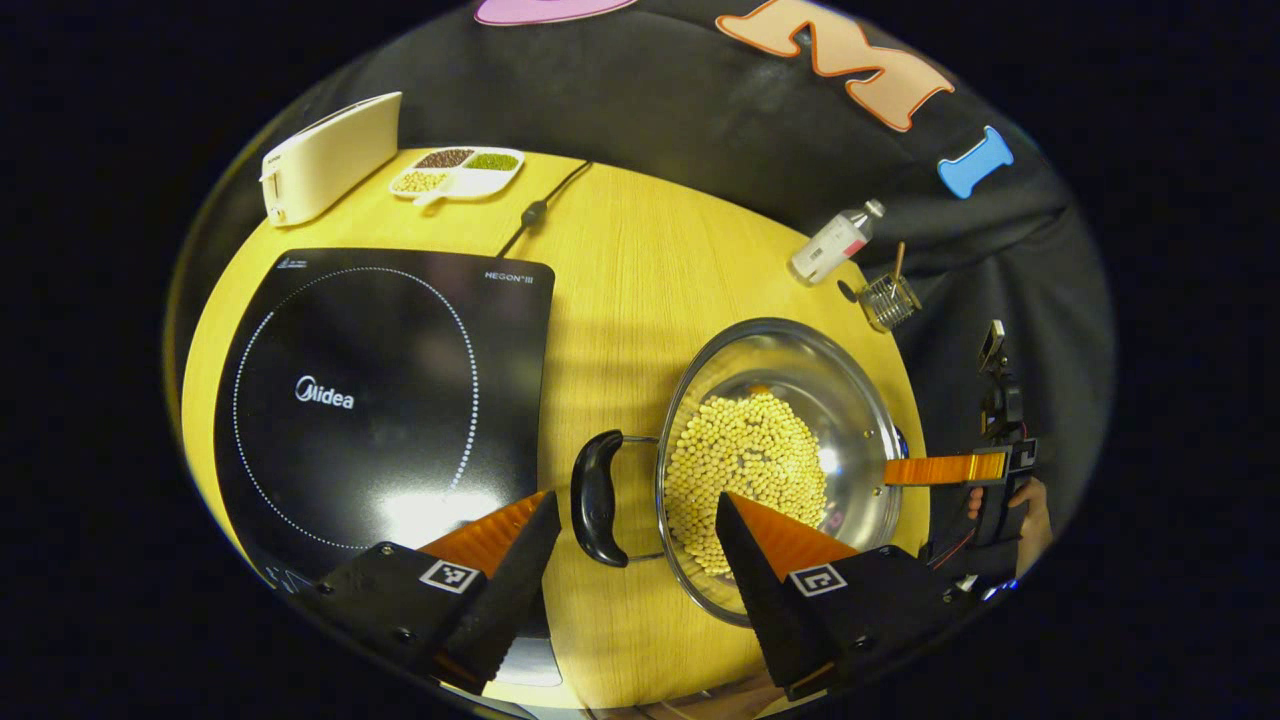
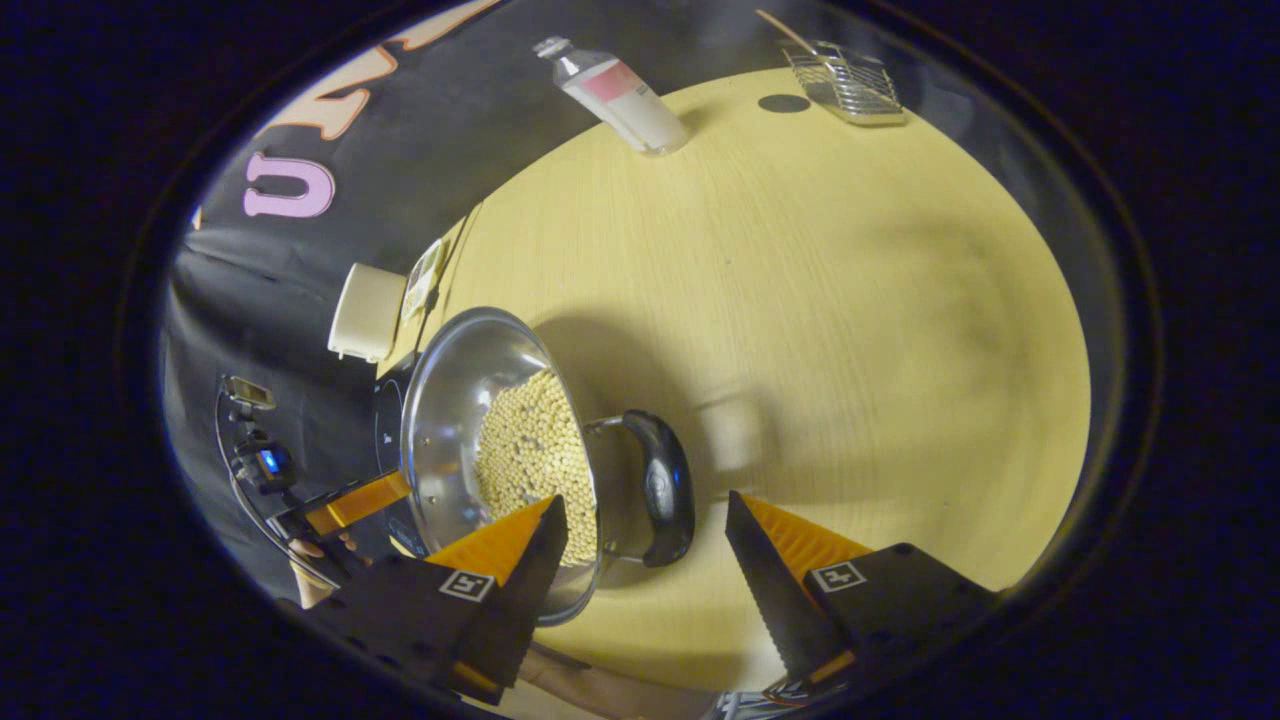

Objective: First push the handle of the pot to place it horizontally, then grasp the pot with both hands and set it on the induction cooktop.

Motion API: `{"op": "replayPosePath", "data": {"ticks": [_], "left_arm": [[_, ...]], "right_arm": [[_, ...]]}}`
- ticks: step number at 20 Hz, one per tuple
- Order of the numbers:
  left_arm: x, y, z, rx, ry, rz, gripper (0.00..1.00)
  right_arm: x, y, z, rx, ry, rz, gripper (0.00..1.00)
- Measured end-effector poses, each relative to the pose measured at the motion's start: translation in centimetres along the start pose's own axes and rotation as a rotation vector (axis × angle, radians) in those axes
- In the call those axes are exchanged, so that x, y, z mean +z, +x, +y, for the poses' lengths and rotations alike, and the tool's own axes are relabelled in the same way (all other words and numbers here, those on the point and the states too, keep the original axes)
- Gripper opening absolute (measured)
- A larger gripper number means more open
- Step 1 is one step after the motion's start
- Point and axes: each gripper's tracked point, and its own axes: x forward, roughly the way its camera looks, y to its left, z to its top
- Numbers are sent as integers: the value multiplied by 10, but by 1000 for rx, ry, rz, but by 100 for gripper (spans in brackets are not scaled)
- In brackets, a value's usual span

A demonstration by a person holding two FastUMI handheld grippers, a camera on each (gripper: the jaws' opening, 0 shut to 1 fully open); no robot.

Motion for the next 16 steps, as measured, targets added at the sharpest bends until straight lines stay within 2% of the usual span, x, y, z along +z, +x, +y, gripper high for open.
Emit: {"op": "replayPosePath", "data": {"ticks": [3, 4, 9, 10, 12, 13, 14, 15, 16], "left_arm": [[-3, 12, -1, -3, -15, 51, 95], [-2, 17, -1, -3, -16, 62, 94], [2, 31, 7, 70, 45, 110, 87], [1, 31, 7, 82, 55, 127, 82], [-1, 33, 14, 121, 64, 160, 81], [-2, 34, 17, 138, 67, 175, 78], [-2, 35, 18, 143, 67, 180, 75], [-1, 37, 17, 147, 66, 186, 68], [-2, 38, 20, 158, 70, 195, 67]], "right_arm": [[3, 9, 5, 56, 23, 35, 89], [4, 14, 6, 73, 25, 47, 97], [-4, 30, 9, 103, 10, 111, 97], [-3, 33, 12, 110, 6, 116, 87], [-4, 37, 13, 111, 0, 125, 77], [-5, 40, 14, 110, -5, 130, 87], [-4, 42, 16, 110, -7, 126, 77], [-5, 40, 12, 99, -15, 127, 72], [-5, 46, 9, 88, -23, 131, 68]]}}
